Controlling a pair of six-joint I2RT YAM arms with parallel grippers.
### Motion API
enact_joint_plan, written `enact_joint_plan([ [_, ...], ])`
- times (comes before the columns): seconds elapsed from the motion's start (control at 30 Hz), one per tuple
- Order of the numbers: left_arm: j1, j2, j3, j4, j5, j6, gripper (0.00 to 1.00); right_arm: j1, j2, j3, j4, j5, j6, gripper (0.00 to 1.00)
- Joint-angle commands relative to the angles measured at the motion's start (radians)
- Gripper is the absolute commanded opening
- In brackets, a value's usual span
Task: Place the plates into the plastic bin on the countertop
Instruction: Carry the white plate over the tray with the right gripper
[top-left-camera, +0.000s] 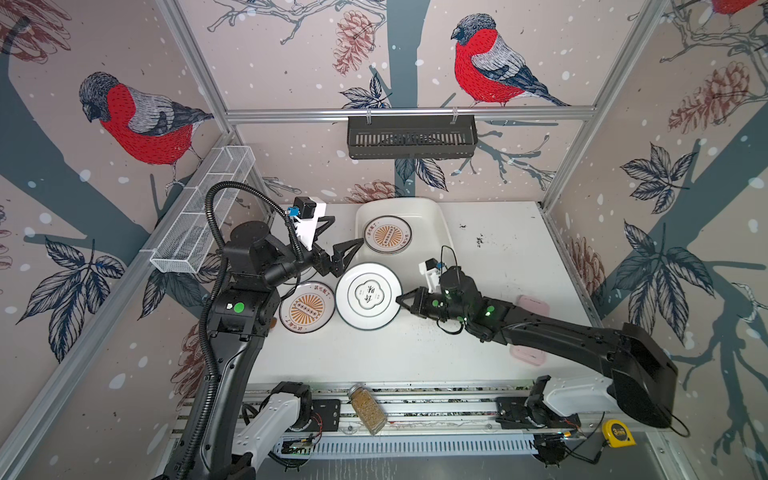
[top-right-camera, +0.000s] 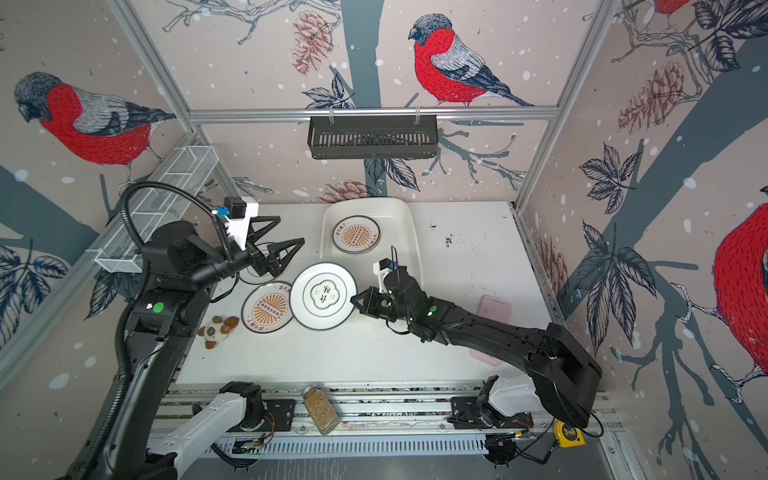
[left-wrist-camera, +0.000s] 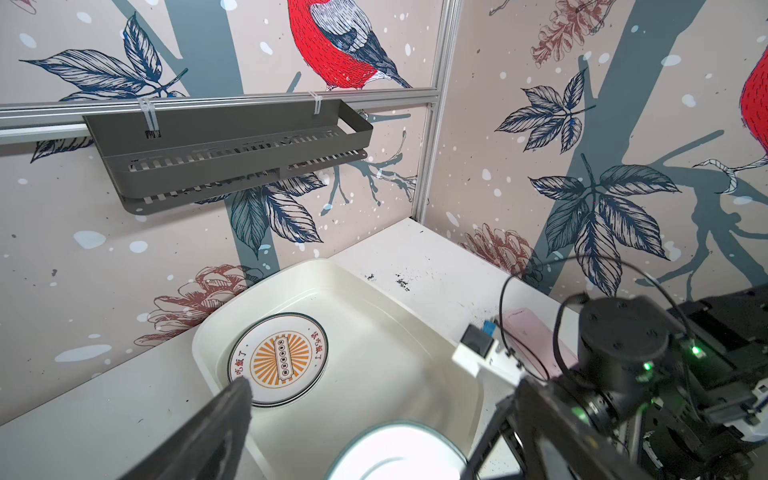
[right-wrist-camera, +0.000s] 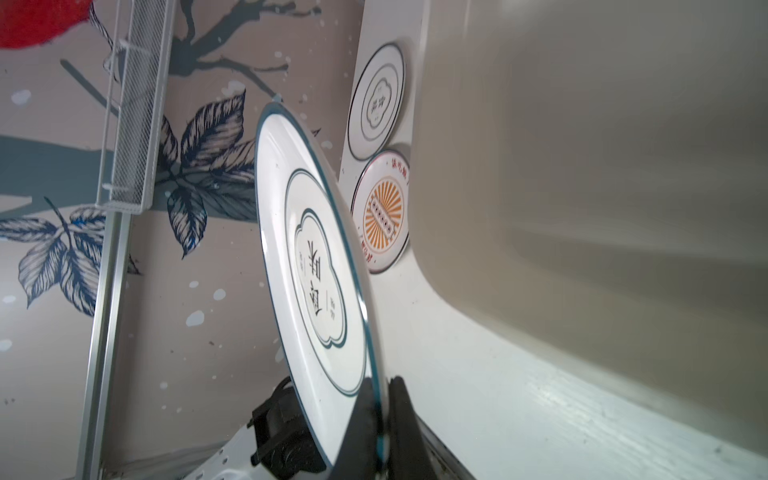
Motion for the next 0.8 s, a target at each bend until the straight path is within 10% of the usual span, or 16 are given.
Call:
enact_joint_plan([
  [0.0,0.001,0.005,-0.014,-0.003,0.006,0.013,0.98,-0.110,-0.002,0.056,-0.114,-0.096,-0.134,0.02],
  [0.27,0.001,0.037,-0.024,-0.025,0.031,0.018,0.98,-0.326,0.169,0.248,-0.284,-0.211,-0.361,0.02],
  [0.77,0.001,0.095,-0.017,-0.033,0.082,-0.019,0.98,-0.383,0.508,0.466,-0.399,-0.278,-0.513,0.02],
])
